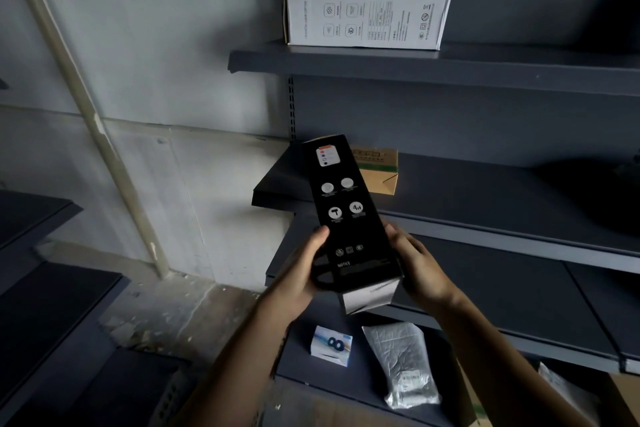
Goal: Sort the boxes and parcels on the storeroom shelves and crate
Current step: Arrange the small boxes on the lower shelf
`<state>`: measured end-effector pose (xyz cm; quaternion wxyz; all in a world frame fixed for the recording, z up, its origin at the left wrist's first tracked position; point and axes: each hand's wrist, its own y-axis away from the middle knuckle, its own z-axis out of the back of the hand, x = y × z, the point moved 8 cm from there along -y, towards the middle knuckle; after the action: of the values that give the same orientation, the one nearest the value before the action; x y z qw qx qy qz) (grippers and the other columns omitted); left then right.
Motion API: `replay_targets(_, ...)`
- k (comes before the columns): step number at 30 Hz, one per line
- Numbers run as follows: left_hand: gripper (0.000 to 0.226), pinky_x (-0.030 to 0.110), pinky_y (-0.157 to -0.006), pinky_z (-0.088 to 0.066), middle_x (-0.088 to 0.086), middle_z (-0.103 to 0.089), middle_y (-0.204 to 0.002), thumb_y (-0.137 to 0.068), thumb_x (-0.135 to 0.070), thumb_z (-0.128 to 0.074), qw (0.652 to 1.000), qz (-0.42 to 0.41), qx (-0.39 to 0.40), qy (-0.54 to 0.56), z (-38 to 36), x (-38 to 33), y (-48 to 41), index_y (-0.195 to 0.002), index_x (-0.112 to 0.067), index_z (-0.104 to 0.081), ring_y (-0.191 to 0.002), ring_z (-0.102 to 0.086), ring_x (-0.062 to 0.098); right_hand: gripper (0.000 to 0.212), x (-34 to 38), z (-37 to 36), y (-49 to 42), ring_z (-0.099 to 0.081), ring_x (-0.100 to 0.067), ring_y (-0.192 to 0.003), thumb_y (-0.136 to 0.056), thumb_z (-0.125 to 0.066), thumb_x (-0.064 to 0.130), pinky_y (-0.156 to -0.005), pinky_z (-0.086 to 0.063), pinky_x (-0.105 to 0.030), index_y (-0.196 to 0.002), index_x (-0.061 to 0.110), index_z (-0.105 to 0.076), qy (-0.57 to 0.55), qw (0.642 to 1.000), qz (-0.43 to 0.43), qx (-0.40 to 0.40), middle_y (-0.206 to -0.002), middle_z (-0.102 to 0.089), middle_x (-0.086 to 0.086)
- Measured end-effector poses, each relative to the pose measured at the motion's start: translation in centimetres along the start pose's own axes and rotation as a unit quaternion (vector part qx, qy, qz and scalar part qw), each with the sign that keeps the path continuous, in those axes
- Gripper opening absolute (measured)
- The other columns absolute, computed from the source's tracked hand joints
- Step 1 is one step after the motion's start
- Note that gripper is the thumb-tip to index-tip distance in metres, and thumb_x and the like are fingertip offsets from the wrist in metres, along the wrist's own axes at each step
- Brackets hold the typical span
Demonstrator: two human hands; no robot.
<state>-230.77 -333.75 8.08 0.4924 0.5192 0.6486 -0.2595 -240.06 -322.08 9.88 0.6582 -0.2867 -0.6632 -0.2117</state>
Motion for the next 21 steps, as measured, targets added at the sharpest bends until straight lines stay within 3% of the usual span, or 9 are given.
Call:
replay_targets(4,0.058,0.047,-0.114,-0.033,0.012,-0.062,-0.131,-0.087,-0.053,-0.053,0.999,0.008,0.001,0.043,-0.2,-0.3,0.1,-0.132,-0.017,-0.058,-0.127,-0.053,0.027,0.048,-0.8,-0.3,0.0,-0.059,-0.021,-0.118,-0.097,-0.049,0.044,-0.092,-0.046,-0.033,-0.135,0.016,-0.053,-0.039,0.999,-0.027,-0.002,-0.126,-0.065,-0.006)
replay_targets(8,0.044,0.039,-0.102,-0.043,0.01,-0.069,-0.117,-0.095,-0.043,-0.042,0.998,0.007,-0.011,0.064,-0.2,-0.4,0.3,-0.121,-0.015,-0.064,-0.115,-0.061,0.024,0.048,-1.4,-0.2,0.0,-0.06,-0.019,-0.121,-0.098,-0.047,0.038,-0.097,-0.048,-0.032,-0.139,0.015,-0.047,-0.04,0.999,-0.038,-0.002,-0.128,-0.064,-0.005)
replay_targets(10,0.04,0.039,-0.097,-0.045,0.01,-0.071,-0.11,-0.095,-0.039,-0.044,0.996,0.016,-0.028,0.082,0.2,-0.2,0.5,-0.117,-0.013,-0.066,-0.109,-0.063,0.025,0.041,-1.6,0.0,0.1,-0.065,-0.009,-0.11,-0.098,-0.051,0.031,-0.085,-0.052,-0.019,-0.138,0.021,-0.043,-0.064,0.996,-0.056,-0.019,-0.12,-0.067,0.001)
replay_targets(12,0.033,0.039,-0.093,-0.047,0.01,-0.072,-0.103,-0.094,-0.033,-0.048,0.996,0.016,-0.042,0.083,0.3,-0.2,0.6,-0.114,-0.014,-0.067,-0.102,-0.065,0.025,0.033,-1.8,0.4,0.2,-0.068,-0.006,-0.101,-0.097,-0.052,0.025,-0.075,-0.053,-0.014,-0.129,0.017,-0.053,-0.078,0.994,-0.065,-0.027,-0.113,-0.071,0.002)
replay_targets(14,0.028,0.043,-0.096,-0.046,0.01,-0.071,-0.106,-0.096,-0.02,-0.047,0.994,-0.01,-0.074,0.083,0.8,-0.5,0.6,-0.118,-0.017,-0.064,-0.104,-0.064,0.027,0.029,-1.7,0.8,0.4,-0.07,-0.015,-0.101,-0.094,-0.056,0.023,-0.075,-0.055,-0.02,-0.121,0.014,-0.061,-0.081,0.994,-0.058,-0.039,-0.112,-0.073,-0.004)
replay_targets(17,0.051,0.048,-0.101,-0.047,0.003,-0.064,-0.125,-0.096,-0.005,-0.04,0.986,-0.07,-0.144,-0.04,2.1,-1.6,0.6,-0.135,-0.036,-0.051,-0.116,-0.06,0.024,0.039,-1.8,1.7,0.4,-0.069,-0.026,-0.104,-0.086,-0.067,0.021,-0.078,-0.057,-0.03,-0.124,0.014,-0.061,-0.08,0.992,-0.045,-0.082,-0.115,-0.071,-0.008)
replay_targets(19,0.053,0.044,-0.098,-0.049,-0.001,-0.063,-0.127,-0.095,-0.01,-0.04,0.968,-0.085,-0.172,-0.162,2.2,-2.3,0.7,-0.133,-0.045,-0.048,-0.115,-0.06,0.02,0.045,-1.9,2.4,0.3,-0.07,-0.025,-0.102,-0.081,-0.072,0.017,-0.083,-0.057,-0.034,-0.124,0.017,-0.06,-0.064,0.99,-0.032,-0.12,-0.113,-0.072,-0.005)
replay_targets(21,0.035,0.036,-0.091,-0.051,0.005,-0.066,-0.121,-0.094,-0.025,-0.046,0.961,-0.077,-0.184,-0.193,2.0,-2.5,0.9,-0.126,-0.039,-0.054,-0.109,-0.062,0.021,0.052,-2.0,2.4,0.2,-0.07,-0.024,-0.102,-0.077,-0.076,0.019,-0.087,-0.056,-0.037,-0.126,0.02,-0.059,-0.054,0.989,-0.024,-0.132,-0.115,-0.071,-0.004)
